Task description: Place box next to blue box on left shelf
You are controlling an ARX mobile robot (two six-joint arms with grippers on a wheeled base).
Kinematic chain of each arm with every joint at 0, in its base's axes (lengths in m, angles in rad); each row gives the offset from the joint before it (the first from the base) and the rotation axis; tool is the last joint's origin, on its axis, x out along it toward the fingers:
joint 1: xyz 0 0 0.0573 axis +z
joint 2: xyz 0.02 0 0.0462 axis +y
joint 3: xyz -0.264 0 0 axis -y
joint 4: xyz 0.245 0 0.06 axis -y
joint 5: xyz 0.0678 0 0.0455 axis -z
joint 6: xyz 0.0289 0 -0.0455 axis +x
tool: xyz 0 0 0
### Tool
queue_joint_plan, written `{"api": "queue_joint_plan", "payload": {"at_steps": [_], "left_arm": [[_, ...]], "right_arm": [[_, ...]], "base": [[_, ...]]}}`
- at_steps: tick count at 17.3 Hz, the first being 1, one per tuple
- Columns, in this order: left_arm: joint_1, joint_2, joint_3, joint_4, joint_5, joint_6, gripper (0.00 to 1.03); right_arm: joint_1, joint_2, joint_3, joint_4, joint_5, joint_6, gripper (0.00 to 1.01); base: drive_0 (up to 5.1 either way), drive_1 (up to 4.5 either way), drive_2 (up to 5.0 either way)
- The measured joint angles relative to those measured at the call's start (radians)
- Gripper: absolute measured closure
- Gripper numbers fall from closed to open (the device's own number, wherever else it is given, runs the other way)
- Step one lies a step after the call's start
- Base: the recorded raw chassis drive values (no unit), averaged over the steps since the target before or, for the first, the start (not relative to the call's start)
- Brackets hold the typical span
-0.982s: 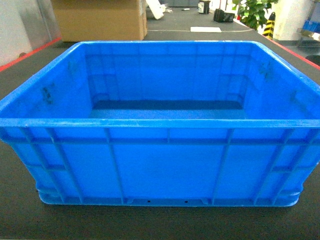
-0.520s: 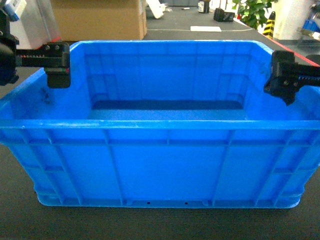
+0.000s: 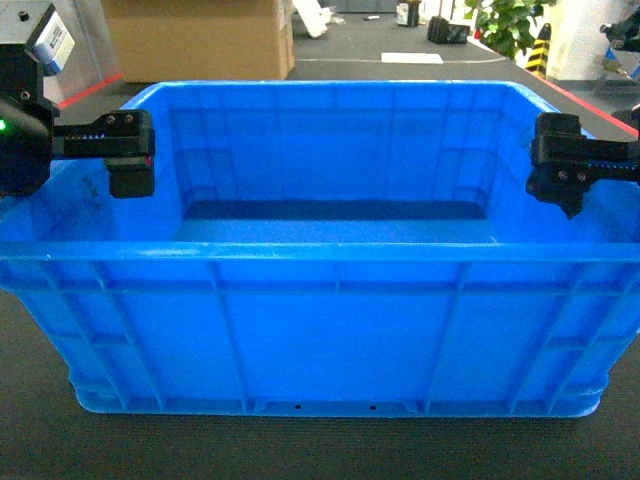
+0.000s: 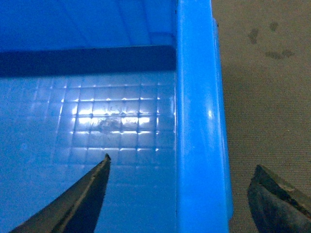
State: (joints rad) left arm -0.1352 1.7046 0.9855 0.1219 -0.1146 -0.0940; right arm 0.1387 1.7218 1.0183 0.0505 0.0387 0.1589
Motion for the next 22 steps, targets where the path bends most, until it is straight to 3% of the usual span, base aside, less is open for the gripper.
{"api": "queue_joint_plan", "payload": {"at_steps": [3, 4, 5, 11, 16, 18, 22], "left_arm": [[0.000, -0.001, 0.002, -0.016, 0.000, 0.000, 0.30], [0.000, -0.004, 0.002, -0.024, 0.000, 0.000, 0.49], [0.008, -0.019, 0.002, -0.049, -0.008, 0.000, 0.78], [-0.002, -0.089, -0.022, -0.031, -0.040, 0.025, 0.82], [-0.039, -0.252, -0.027, 0.069, -0.100, 0.051, 0.82], [-0.056, -0.298, -0.091, 0.094, -0.138, 0.054, 0.82], [-0.056, -0.301, -0.091, 0.101, -0.146, 0.066, 0.82]], "right_arm": [[0.007, -0.002, 0.001, -0.009, 0.003, -0.022, 0.34], [0.019, -0.008, 0.001, -0.020, 0.019, -0.027, 0.53], [0.021, -0.021, 0.001, -0.035, 0.040, -0.037, 0.79], [0.044, -0.079, -0.018, -0.018, 0.048, -0.035, 0.80], [0.061, -0.225, -0.018, 0.048, 0.084, -0.039, 0.80], [0.066, -0.245, -0.055, 0.098, 0.093, -0.063, 0.80], [0.072, -0.245, -0.057, 0.104, 0.095, -0.063, 0.80]], "base": [[0.0, 0.00, 0.0], [0.0, 0.00, 0.0], [0.0, 0.00, 0.0], [0.0, 0.00, 0.0], [0.0, 0.00, 0.0], [0.0, 0.00, 0.0], [-1.4, -1.44, -1.4]]}}
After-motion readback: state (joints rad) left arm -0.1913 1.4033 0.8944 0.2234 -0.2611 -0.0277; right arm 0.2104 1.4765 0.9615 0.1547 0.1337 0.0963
